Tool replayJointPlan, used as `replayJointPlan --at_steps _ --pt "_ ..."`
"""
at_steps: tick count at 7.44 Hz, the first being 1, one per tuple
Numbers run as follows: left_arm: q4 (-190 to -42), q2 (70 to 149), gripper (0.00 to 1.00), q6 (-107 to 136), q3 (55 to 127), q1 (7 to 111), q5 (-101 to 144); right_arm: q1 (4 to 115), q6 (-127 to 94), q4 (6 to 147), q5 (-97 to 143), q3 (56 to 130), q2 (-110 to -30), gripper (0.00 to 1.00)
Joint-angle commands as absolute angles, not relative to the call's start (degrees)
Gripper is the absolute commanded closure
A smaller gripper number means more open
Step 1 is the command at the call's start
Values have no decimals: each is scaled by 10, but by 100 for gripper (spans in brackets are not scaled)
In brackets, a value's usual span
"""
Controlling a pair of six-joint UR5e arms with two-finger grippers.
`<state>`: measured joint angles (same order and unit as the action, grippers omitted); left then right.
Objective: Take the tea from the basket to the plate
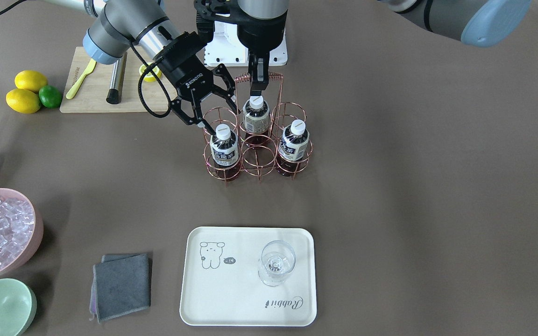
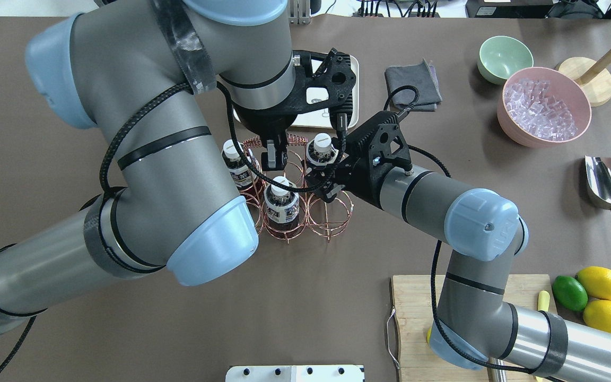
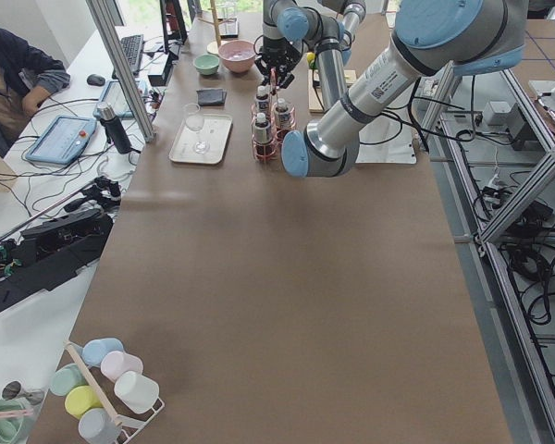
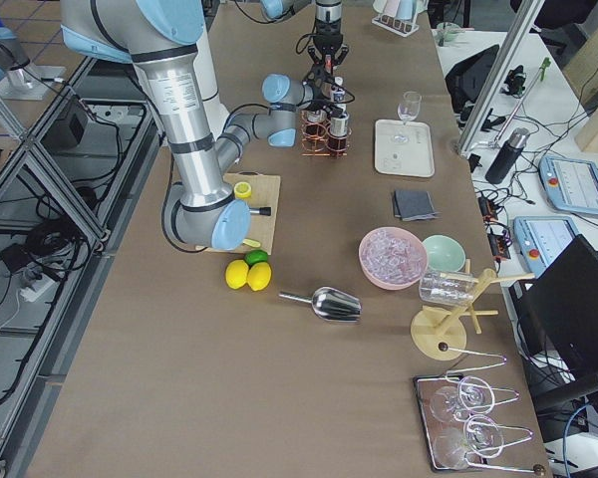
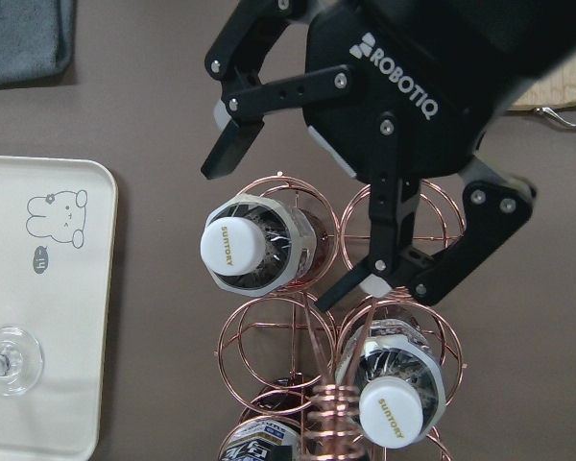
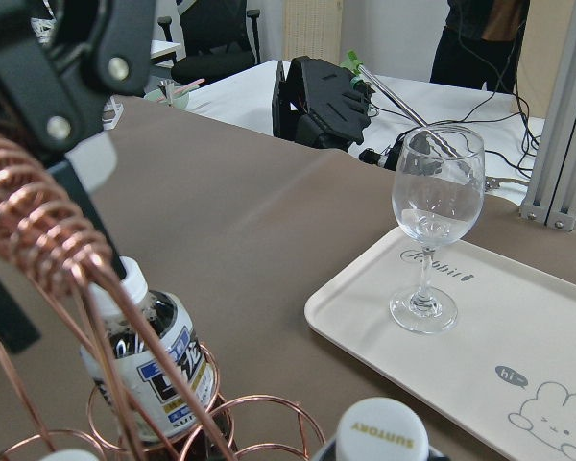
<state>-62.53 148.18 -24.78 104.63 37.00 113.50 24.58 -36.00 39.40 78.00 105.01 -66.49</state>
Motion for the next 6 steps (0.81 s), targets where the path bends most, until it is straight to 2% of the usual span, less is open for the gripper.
replayJointPlan --at_steps 1,2,3,4,6 --pt "-626 1482 100 -248 1044 370 1135 254 -359 403 780 1035 -656 52" --pt "-626 1482 100 -248 1044 370 1135 261 -354 403 780 1030 -650 54" --pt "-626 1482 100 -249 1043 370 1135 265 -346 402 781 1030 -650 49" --pt "-626 1482 100 -249 1043 370 1135 266 -346 400 784 1033 -653 39" --pt "-627 1483 100 -249 1043 370 1127 267 -347 398 784 1034 -654 33"
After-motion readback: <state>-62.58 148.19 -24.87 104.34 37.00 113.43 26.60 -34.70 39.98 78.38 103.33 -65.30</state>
